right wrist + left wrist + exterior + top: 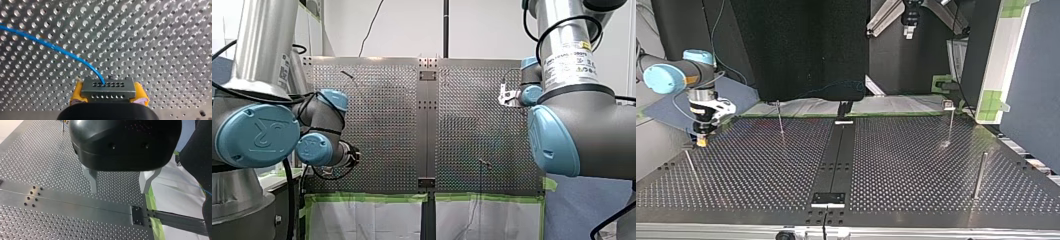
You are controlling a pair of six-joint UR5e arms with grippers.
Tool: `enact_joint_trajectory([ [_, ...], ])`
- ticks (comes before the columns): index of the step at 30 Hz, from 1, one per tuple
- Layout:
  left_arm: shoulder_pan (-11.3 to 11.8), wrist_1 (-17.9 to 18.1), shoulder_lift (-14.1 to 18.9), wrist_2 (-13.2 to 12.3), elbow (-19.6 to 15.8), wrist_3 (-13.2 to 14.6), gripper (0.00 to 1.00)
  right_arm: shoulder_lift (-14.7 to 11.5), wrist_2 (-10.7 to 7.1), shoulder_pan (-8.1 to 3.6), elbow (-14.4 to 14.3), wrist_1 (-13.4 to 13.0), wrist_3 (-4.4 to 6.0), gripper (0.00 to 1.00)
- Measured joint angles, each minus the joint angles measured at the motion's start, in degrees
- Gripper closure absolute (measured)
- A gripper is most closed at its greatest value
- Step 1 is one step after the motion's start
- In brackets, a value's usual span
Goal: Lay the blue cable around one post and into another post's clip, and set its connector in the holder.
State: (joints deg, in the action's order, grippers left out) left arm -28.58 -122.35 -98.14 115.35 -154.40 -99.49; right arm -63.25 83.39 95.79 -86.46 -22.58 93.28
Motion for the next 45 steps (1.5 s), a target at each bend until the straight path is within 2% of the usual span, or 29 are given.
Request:
enact_joint_trajectory([
  [11,-0.13,0.00,-0.03,0.13,0.03,0.00,0.19,-0.11,-0.07,-1.16,0.01,0.21,-0.07,1.00],
  [20,-0.25,-0.16,-0.03,0.30,0.02,0.00,0.19,-0.52,-0.57,-2.12,0.02,1.80,-0.23,1.00],
  [26,-0.27,-0.18,-0.03,0.33,0.03,0.00,0.19,-0.76,-2.79,-2.98,0.04,1.60,-0.24,1.00],
  [32,-0.10,-0.16,-0.02,0.16,0.06,0.00,0.19,-0.78,-5.92,-4.16,0.09,0.74,-0.01,1.00],
  [45,-0.09,-0.26,-0.02,0.13,0.09,0.00,0.19,-0.60,-12.23,-7.39,0.55,1.19,0.05,1.00],
])
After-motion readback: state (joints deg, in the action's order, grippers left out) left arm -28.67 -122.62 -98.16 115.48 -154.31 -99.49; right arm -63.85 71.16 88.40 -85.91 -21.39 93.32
